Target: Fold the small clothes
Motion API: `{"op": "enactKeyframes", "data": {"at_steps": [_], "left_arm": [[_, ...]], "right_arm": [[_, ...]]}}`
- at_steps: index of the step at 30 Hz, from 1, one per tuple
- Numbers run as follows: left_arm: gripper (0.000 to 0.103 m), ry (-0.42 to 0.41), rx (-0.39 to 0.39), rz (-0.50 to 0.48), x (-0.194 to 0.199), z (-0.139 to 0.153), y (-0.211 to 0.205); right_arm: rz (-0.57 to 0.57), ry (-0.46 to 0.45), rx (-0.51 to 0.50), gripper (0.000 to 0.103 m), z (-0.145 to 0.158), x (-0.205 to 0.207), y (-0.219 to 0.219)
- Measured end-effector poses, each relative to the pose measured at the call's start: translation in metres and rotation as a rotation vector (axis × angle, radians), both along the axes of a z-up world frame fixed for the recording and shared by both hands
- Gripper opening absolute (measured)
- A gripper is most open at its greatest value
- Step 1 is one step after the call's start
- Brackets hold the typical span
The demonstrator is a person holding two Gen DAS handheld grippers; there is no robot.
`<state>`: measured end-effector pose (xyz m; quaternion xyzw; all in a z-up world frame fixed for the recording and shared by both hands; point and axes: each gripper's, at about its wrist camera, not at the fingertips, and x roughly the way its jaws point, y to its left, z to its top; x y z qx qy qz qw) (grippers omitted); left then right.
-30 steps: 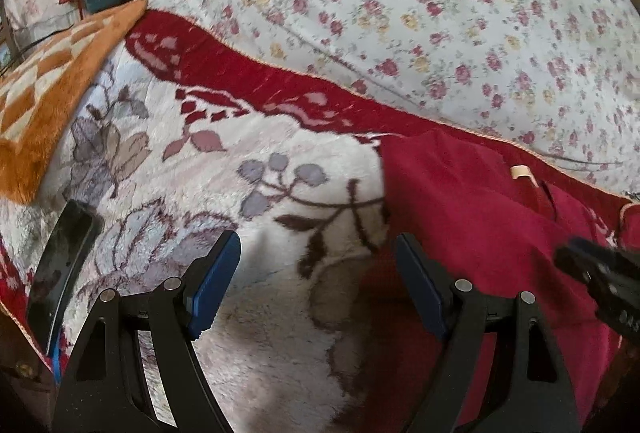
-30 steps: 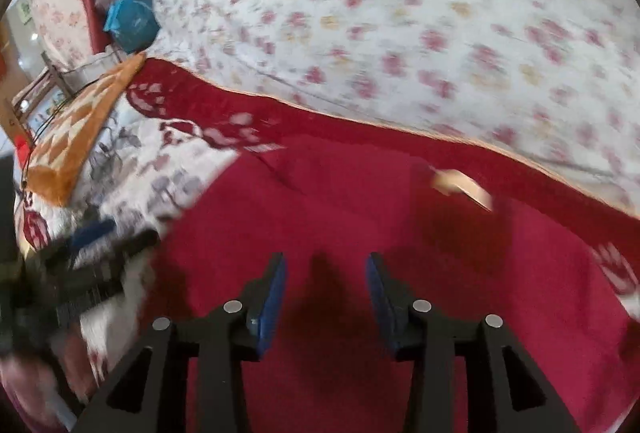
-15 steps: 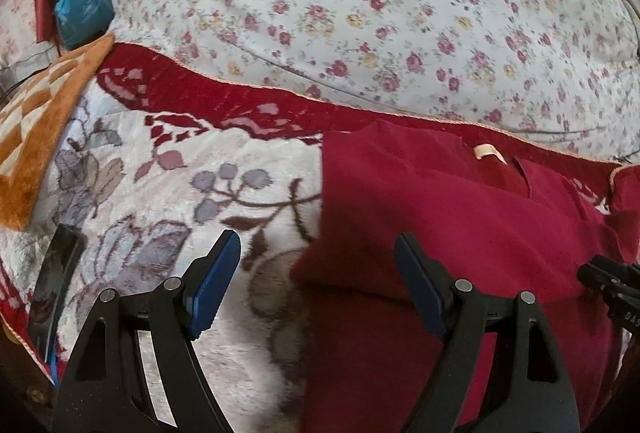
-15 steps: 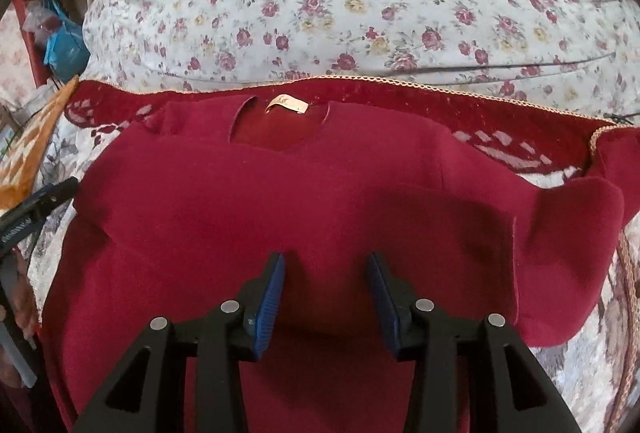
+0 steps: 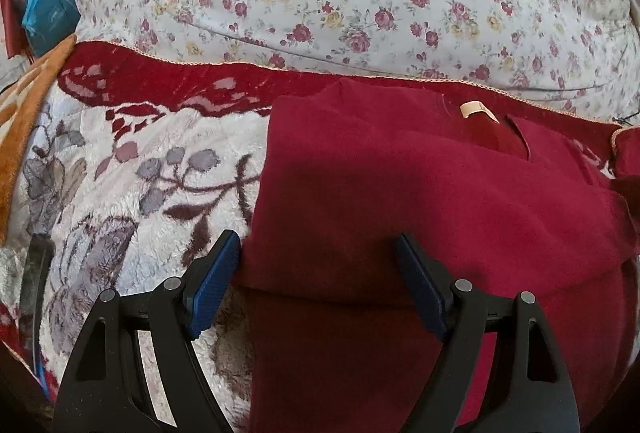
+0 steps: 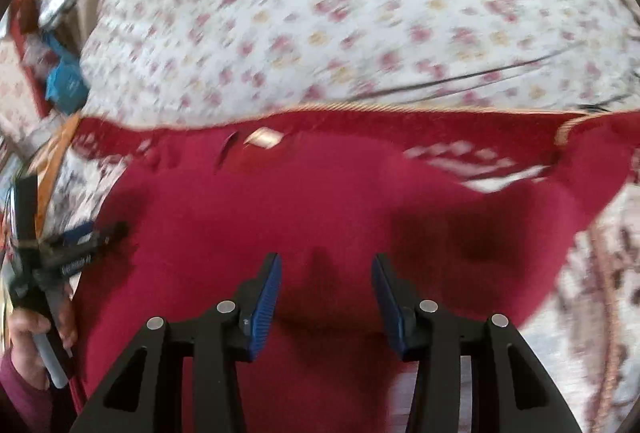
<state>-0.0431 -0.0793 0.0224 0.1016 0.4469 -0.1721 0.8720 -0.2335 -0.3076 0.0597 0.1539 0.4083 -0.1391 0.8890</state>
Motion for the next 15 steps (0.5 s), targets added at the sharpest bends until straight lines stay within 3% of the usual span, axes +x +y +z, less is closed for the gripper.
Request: {"op": "enactKeyframes", "data": {"at_steps": [10,15], "left_arm": [[0.081,-0.011,0.008,0.004,0.001,-0.004,-0.001],[0.085,-0.002,-0.009,0.018,0.004,-0.007,0.001]], "right_arm": [[-0.377,-0.047,0.129,0.045,0.003,-0.058,-0.139],[-0.333,-0.109,0.172,0.045,0.003,-0.057,-0.122]]}}
